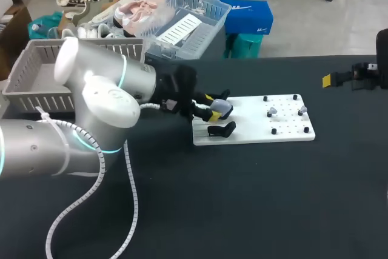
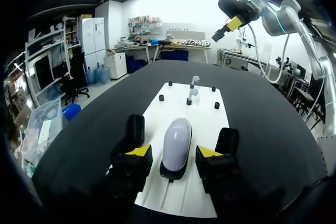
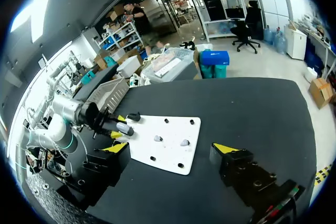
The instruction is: Pick up each earbud case from the left stands, insert the matching earbuds, close the lid, and place the case in the box.
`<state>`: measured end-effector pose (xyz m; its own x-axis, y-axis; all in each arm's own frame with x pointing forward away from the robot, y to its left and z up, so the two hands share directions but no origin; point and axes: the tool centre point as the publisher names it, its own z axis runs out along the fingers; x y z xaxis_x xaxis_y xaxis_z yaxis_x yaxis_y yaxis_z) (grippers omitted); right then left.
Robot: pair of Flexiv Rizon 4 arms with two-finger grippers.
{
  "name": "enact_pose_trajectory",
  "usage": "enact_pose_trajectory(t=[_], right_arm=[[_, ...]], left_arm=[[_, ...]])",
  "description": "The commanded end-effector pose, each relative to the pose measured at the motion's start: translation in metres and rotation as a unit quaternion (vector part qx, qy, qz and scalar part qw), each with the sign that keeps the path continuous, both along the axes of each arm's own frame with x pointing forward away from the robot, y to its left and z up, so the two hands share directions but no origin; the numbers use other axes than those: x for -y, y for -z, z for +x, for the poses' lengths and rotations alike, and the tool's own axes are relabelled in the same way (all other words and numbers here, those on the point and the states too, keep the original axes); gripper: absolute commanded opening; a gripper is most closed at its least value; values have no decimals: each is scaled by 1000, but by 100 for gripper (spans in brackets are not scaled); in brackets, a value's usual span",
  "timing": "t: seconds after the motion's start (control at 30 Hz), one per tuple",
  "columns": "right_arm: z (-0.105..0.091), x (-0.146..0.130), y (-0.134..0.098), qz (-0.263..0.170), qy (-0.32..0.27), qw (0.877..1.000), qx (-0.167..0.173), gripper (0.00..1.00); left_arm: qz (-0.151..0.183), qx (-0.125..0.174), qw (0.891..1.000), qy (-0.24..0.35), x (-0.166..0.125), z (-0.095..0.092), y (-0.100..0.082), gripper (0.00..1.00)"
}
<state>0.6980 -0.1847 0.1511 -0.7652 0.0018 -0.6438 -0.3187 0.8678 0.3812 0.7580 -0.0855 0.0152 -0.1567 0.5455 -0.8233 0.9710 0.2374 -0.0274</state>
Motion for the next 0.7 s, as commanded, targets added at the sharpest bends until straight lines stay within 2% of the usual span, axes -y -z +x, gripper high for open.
enact_pose_trajectory(t=[0.03,0.27,0.53,0.7], right_arm=[[1,0,1,1,-1,1000,0,100],[1,0,1,1,-1,1000,0,100],[1,0,1,1,-1,1000,0,100],[1,0,1,1,-1,1000,0,100]], left_arm=[[2,-1,1000,-4,2,2,2,51],[3,-4,1000,-8,2,3,3,45],[4,-6,1000,-7,1,2,3,33],[4,-7,1000,-5,0,-2,2,11]])
